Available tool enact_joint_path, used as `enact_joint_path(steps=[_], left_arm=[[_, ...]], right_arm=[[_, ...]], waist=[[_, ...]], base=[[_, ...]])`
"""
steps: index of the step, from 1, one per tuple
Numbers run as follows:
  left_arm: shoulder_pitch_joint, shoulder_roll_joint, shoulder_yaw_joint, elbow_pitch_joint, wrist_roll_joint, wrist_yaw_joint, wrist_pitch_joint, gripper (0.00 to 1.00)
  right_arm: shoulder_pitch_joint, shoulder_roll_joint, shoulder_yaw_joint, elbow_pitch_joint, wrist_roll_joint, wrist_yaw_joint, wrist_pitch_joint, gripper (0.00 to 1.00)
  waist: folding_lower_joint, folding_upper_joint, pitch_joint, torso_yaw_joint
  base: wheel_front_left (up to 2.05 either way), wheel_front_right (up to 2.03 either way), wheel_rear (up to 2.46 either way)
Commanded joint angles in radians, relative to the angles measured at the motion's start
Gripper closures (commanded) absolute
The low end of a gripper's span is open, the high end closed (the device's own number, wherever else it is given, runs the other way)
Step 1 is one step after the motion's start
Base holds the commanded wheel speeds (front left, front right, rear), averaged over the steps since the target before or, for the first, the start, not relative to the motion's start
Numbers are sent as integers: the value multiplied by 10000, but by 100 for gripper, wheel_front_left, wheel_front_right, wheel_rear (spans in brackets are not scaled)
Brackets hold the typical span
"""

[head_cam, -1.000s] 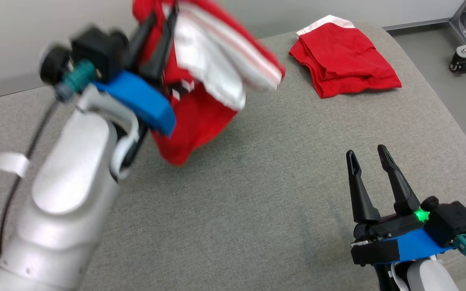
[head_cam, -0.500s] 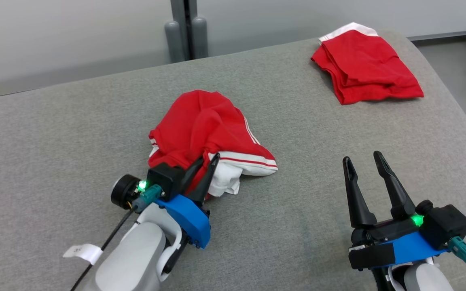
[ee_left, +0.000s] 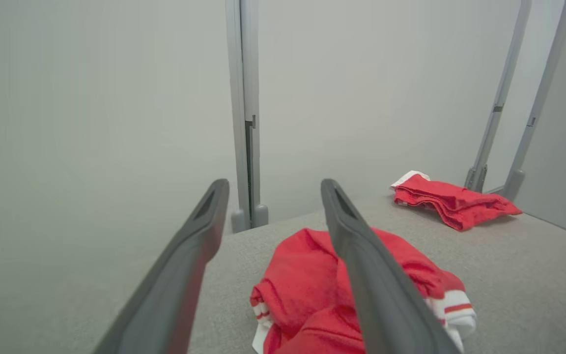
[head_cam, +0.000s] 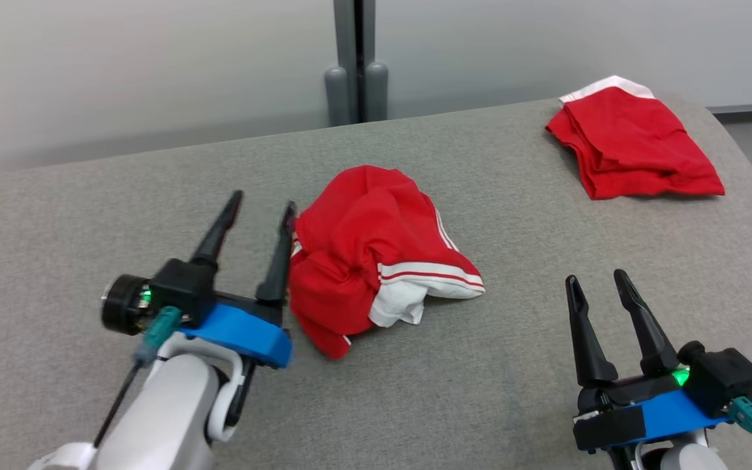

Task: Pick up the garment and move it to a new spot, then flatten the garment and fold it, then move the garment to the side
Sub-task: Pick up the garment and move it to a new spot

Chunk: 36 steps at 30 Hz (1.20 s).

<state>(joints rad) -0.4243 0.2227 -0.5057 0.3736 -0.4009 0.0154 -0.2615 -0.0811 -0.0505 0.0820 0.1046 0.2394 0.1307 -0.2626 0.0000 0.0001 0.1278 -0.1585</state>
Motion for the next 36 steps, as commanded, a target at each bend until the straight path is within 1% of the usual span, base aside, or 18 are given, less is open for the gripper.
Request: enact_joint_path(steps=[1,4,9,15,19,26,36], left_arm=[[254,110,314,-336,152,147,-40,0],[689,209,1037,-1056,342,357,-44,0],[1425,162,2087,-1791,705,413,-46,0],[2370,-54,3022,-1782,1072,466,-46,0],[2938,-167,3383,-1710,1349,393,-47,0],[3699,-310,3745,-1678,1737,137,-47,0],[4017,-625,4121,-1590,2109,-161,-48,0]], right_arm=[[140,1,-100,0,58,3,-31,0],[219,1,-223,27,17,3,-29,0],[294,3,-440,66,-69,3,-29,0],[488,2,-581,151,-142,2,-29,0],[660,2,-659,284,-182,2,-29,0],[1016,2,-789,466,-224,3,-29,0],[1205,2,-817,642,-333,2,-30,0]], waist=[[0,-1,-105,235],[0,-1,-166,483],[0,-1,-244,906],[0,-1,-461,1270],[0,-1,-632,1448],[0,-1,-907,1679],[0,-1,-1031,1827]], base=[[0,0,0],[0,0,0],[0,0,0],[0,0,0],[0,0,0],[0,0,0],[0,0,0]])
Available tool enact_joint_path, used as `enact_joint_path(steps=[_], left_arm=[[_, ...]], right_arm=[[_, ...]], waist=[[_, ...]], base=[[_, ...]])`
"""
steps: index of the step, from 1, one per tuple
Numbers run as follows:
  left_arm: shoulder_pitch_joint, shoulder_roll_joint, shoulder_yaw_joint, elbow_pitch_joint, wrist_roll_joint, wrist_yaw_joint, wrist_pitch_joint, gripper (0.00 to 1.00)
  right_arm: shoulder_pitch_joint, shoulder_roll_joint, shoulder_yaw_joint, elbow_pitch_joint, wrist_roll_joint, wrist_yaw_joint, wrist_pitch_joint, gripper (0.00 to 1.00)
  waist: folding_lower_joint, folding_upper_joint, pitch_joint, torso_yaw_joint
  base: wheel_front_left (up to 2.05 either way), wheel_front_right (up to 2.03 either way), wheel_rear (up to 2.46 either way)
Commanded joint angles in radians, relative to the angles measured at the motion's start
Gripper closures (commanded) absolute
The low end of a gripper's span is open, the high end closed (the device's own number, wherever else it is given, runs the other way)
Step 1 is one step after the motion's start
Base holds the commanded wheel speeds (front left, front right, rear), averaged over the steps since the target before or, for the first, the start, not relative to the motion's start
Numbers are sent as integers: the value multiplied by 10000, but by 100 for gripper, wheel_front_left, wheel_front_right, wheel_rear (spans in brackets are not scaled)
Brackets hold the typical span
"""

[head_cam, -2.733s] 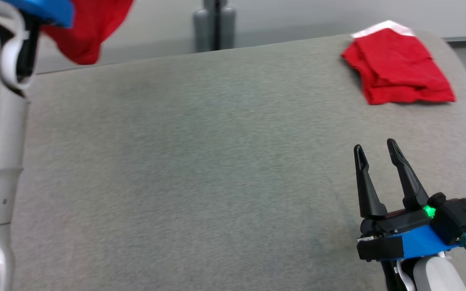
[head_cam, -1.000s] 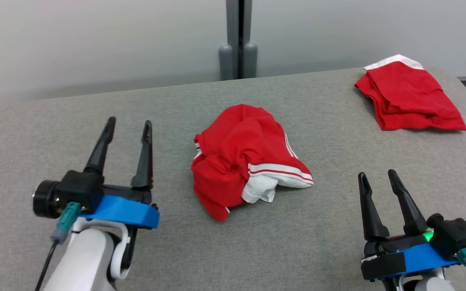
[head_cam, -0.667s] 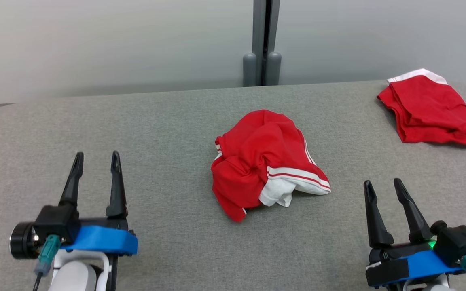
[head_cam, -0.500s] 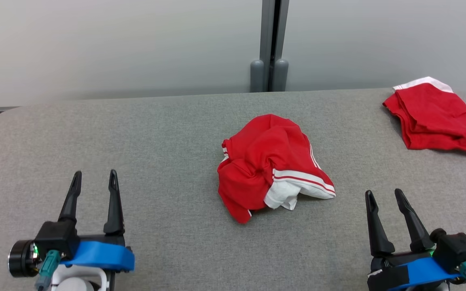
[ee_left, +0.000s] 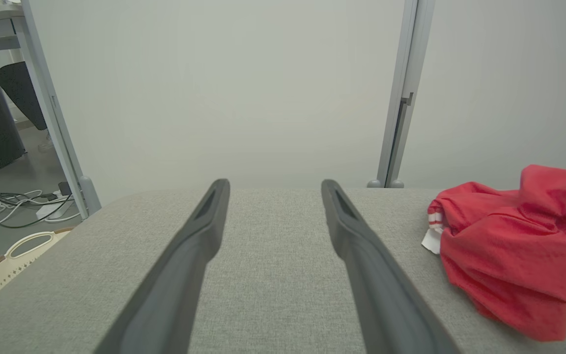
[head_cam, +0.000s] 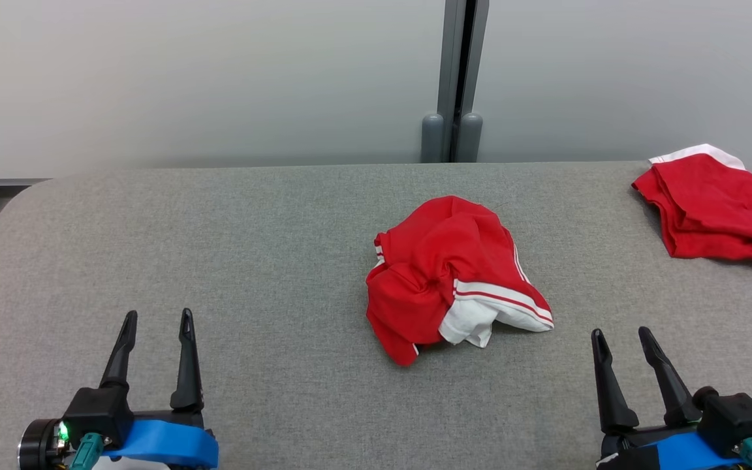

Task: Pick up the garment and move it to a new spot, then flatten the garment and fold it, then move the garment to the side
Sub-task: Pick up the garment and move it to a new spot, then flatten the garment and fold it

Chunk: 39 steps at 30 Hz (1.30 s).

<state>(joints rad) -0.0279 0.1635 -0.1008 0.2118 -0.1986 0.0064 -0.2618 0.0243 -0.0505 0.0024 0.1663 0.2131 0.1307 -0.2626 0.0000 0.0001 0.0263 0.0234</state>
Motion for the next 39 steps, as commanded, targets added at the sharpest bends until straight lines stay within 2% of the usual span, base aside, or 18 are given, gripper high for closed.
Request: enact_joint_path(steps=[1,25,33,39], left_arm=[[66,-58,100,34,101,-86,-44,0],[16,-470,644,243,616,-535,-44,0],[-181,-611,651,304,704,-691,-44,0],[-444,-690,562,341,785,-840,-44,0]], right_arm=[[163,2,-20,35,-74,2,-30,0],[42,2,-114,198,-155,2,-30,0],[-1206,-9,-278,704,-736,2,25,0],[-2811,-260,-377,1740,-1094,2,227,0]], waist=[[0,-1,-28,14],[0,-1,33,89],[0,-1,177,328],[0,-1,465,703]], base=[[0,0,0],[0,0,0],[0,0,0],[0,0,0]])
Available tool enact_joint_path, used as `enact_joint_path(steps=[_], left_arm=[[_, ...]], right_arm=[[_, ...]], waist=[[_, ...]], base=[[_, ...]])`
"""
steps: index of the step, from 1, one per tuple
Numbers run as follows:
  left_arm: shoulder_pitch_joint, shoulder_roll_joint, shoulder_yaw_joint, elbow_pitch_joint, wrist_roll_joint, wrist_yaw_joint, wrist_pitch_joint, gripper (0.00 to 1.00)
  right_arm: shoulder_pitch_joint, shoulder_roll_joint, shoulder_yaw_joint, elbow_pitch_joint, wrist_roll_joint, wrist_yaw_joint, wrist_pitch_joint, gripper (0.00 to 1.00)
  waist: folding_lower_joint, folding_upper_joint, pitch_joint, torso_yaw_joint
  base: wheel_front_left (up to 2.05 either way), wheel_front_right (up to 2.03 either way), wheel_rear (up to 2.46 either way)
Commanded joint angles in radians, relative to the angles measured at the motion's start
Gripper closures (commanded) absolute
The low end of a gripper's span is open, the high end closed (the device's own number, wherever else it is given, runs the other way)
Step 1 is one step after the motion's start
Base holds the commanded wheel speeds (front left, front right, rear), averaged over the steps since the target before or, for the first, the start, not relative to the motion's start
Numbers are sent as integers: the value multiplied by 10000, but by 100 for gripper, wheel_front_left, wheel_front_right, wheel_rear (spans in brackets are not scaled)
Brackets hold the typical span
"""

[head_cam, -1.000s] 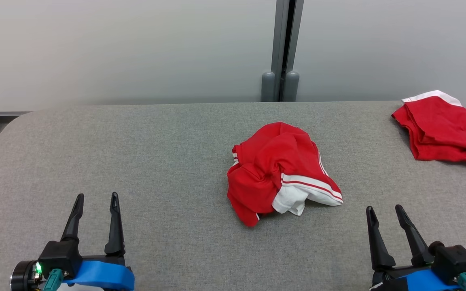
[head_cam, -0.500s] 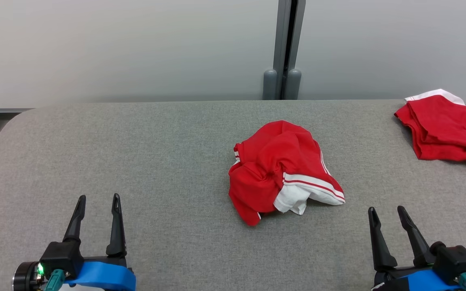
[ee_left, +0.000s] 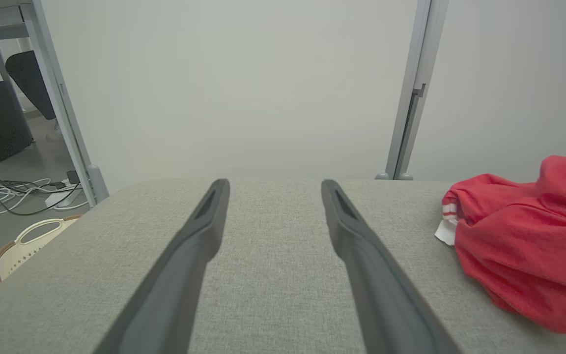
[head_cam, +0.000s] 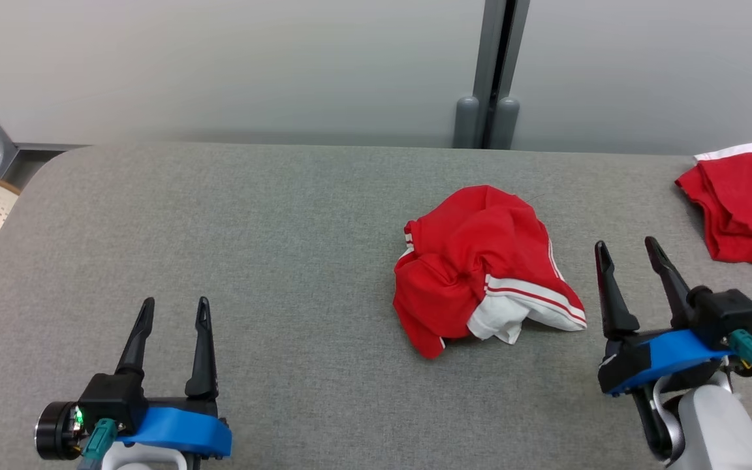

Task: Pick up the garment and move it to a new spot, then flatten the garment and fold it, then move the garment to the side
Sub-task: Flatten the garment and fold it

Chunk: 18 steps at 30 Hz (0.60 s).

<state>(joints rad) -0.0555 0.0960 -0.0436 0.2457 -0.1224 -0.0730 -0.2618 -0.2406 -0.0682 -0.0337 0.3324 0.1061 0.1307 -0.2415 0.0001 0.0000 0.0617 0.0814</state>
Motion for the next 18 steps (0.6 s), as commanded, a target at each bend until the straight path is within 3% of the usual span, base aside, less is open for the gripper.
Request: enact_joint_path(steps=[1,10,18], left_arm=[[-219,-32,-31,8,45,-46,-44,0],[-741,-198,-140,48,74,-194,-43,0],[-822,-276,-25,108,81,-245,-45,0]], right_arm=[[-381,-173,-63,343,-81,2,72,0],[-1751,-834,-482,3159,-177,2,31,0],[-1962,-747,-282,5301,-78,2,-117,0]], waist=[[-1,0,185,219],[-1,0,872,1100],[-1,0,1042,1365]], base=[[0,0,0],[0,0,0],[0,0,0]])
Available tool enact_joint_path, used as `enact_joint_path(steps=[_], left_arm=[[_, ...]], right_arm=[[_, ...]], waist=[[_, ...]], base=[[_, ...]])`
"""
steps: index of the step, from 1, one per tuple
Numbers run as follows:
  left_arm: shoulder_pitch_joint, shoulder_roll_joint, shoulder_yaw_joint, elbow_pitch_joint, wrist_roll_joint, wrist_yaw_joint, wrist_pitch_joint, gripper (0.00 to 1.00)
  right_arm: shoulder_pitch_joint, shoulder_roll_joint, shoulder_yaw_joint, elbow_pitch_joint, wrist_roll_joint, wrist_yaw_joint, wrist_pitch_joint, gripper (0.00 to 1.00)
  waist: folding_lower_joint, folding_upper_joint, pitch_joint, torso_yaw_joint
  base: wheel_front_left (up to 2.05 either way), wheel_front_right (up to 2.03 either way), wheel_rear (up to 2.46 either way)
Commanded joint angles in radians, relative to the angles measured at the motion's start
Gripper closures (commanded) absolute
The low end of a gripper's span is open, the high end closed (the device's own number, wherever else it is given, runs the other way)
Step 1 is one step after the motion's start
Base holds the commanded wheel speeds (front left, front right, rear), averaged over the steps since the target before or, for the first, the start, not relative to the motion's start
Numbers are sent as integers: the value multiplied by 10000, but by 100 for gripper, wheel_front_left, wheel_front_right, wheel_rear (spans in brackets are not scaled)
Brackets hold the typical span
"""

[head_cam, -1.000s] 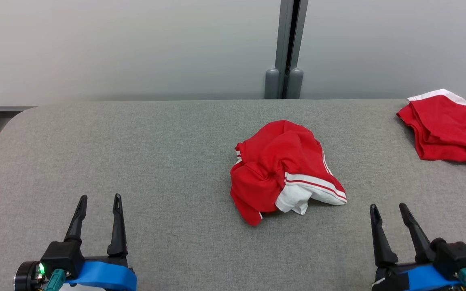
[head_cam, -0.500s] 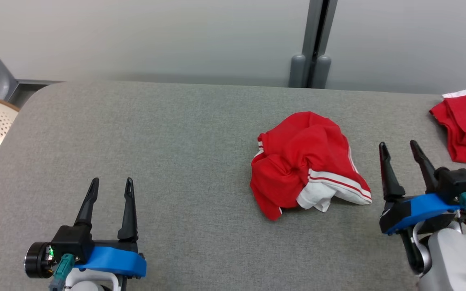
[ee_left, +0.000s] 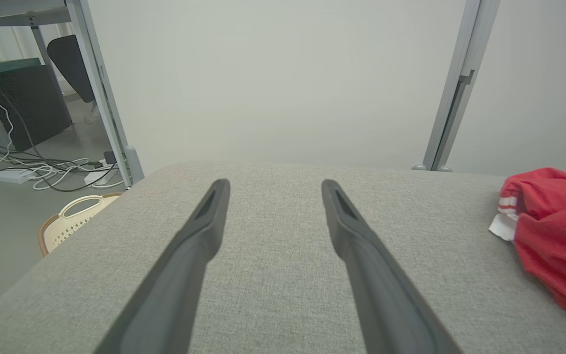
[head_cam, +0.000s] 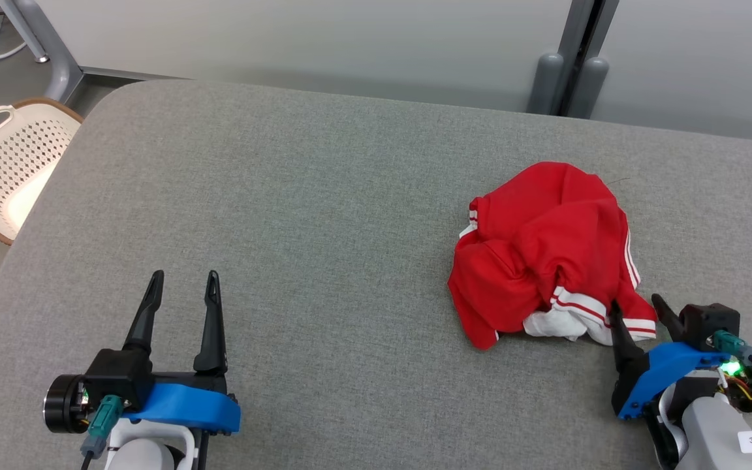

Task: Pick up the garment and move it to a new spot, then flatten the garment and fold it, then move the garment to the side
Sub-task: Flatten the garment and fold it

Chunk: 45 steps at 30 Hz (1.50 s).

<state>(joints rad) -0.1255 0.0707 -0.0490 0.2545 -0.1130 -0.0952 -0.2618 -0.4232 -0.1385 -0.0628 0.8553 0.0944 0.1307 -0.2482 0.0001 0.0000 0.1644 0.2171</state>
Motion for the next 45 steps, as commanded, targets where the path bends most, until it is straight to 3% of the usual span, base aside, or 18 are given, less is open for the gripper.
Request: enact_joint_path(steps=[1,10,11,12,13,23,36,42,45], left_arm=[[-124,-31,44,24,-21,-17,-45,0],[-310,-92,63,84,56,-85,-45,0],[-327,-94,66,90,64,-91,-45,0],[-339,-100,84,102,62,-96,-45,0],[-344,-105,104,106,63,-98,-45,0],[-65,-119,298,89,163,-137,-45,0],[13,-160,299,50,186,-173,-45,0],[101,-162,411,68,191,-190,-45,0],[162,-165,463,82,170,-190,-45,0]], right_arm=[[-154,-37,69,259,26,2,-75,0],[12,338,449,1596,120,3,-58,0],[-14,404,560,1645,135,16,-66,8],[-45,470,652,1620,201,16,-68,78],[-81,501,714,1557,237,16,-77,100],[290,29,69,-237,572,2,-158,100],[1681,-1445,-1902,-1751,718,2,-161,100],[1902,-1489,-2301,-2371,629,2,-161,100],[1906,-1279,-2030,-2833,489,2,-161,100]], waist=[[-1,0,17,7],[-1,0,64,-69],[-1,0,65,-85],[-1,0,58,-111],[-1,0,56,-142],[-1,0,-196,-690],[-1,0,-440,-1323],[-1,0,-565,-1385],[-1,0,-651,-1403]], base=[[0,0,0],[0,0,0],[0,0,0],[0,0,0],[0,0,0],[0,0,0],[0,0,0],[0,0,0],[0,0,0]])
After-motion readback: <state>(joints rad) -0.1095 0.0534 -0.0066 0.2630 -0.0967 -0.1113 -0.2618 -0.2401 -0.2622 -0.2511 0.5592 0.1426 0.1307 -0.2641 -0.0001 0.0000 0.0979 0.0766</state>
